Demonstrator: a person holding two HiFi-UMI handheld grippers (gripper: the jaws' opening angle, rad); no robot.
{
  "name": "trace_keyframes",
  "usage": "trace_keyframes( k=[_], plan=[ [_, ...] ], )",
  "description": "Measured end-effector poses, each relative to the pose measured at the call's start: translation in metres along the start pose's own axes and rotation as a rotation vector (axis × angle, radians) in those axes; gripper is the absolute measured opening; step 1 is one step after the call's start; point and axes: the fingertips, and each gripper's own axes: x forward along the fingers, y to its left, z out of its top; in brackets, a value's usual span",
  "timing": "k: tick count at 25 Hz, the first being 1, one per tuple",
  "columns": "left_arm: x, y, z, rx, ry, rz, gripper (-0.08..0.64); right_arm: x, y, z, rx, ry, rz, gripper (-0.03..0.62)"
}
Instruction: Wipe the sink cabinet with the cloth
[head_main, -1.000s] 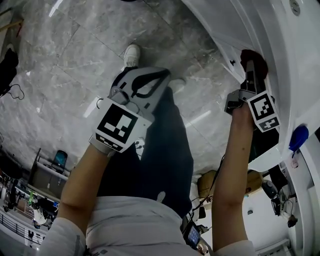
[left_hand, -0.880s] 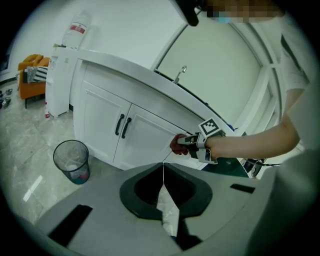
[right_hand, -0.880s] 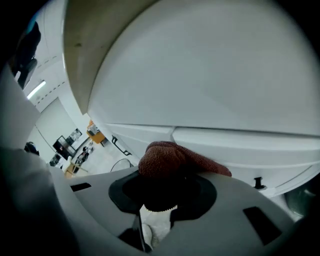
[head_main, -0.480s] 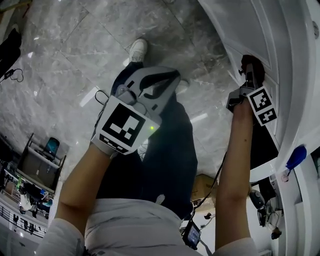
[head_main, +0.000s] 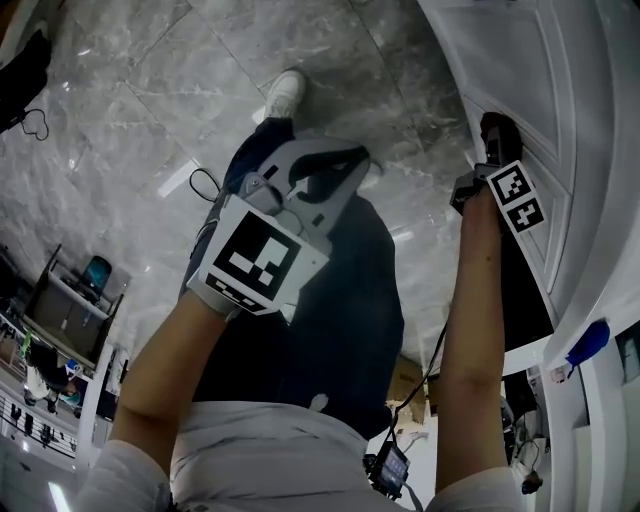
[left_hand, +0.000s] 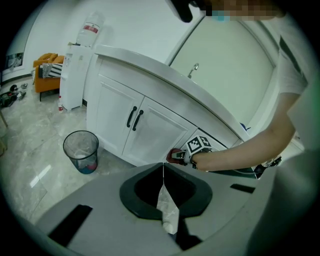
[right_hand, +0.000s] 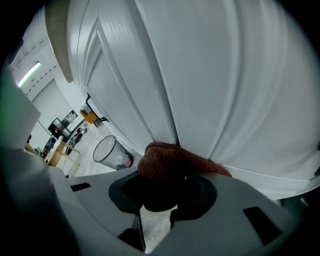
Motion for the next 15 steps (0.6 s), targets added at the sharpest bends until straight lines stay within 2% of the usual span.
trace_keyframes(
  k=[8, 11, 15],
  plan=[
    [0.002, -0.002, -0.007, 0.008, 0.035, 0.016, 0.012, 0.020, -0.008, -0.017, -0.093, -0.004, -0.039, 0.115],
    [0.008, -0.006, -0.008, -0.003, 0.044, 0.007, 0.012, 0.024, -0.013, -0.020, -0.099, -0.013, -0.036, 0.115],
    [0.015, -0.016, -0.010, 0.022, 0.066, -0.018, 0.012, 0.027, -0.016, -0.025, -0.117, -0.025, -0.014, 0.113]
  ],
)
